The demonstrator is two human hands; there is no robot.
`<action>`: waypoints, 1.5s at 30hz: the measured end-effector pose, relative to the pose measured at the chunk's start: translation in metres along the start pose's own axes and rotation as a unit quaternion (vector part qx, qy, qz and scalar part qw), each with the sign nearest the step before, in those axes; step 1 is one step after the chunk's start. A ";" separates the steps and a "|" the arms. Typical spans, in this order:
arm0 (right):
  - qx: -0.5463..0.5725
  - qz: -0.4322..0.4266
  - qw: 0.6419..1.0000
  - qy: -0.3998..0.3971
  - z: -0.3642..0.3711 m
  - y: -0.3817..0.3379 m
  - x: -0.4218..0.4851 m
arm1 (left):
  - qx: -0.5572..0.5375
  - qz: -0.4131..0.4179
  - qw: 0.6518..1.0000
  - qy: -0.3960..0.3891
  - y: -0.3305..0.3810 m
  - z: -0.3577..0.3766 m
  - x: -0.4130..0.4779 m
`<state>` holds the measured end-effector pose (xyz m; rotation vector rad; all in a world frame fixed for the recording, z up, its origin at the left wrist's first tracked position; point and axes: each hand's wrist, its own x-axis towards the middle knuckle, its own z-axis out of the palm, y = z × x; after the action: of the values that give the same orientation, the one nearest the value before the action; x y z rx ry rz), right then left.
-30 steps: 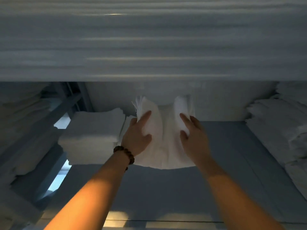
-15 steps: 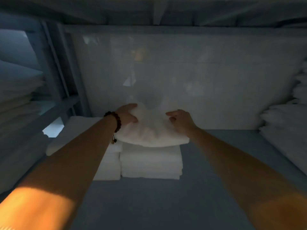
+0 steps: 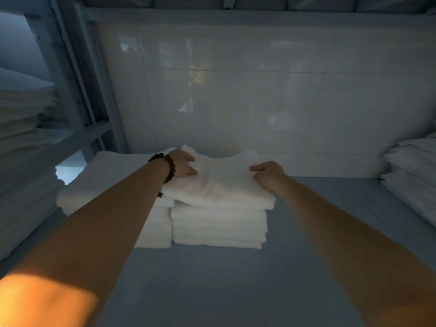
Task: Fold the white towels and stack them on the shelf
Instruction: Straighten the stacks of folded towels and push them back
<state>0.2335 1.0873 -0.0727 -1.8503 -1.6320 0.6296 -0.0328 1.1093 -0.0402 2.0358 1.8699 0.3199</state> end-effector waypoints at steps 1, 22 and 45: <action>-0.002 0.003 1.000 -0.005 0.003 0.003 -0.001 | 0.006 -0.001 1.000 -0.007 -0.001 0.003 0.000; 0.247 0.083 0.965 -0.025 0.012 0.006 -0.036 | 0.294 0.143 0.938 0.120 0.015 0.094 -0.070; 0.203 0.044 0.975 -0.080 -0.045 -0.012 -0.108 | 0.042 0.050 0.996 0.066 0.057 0.069 -0.163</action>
<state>0.2413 0.9757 -0.0353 -1.6066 -1.3934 1.0876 0.0304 0.9369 -0.0677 2.2185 1.8907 0.4171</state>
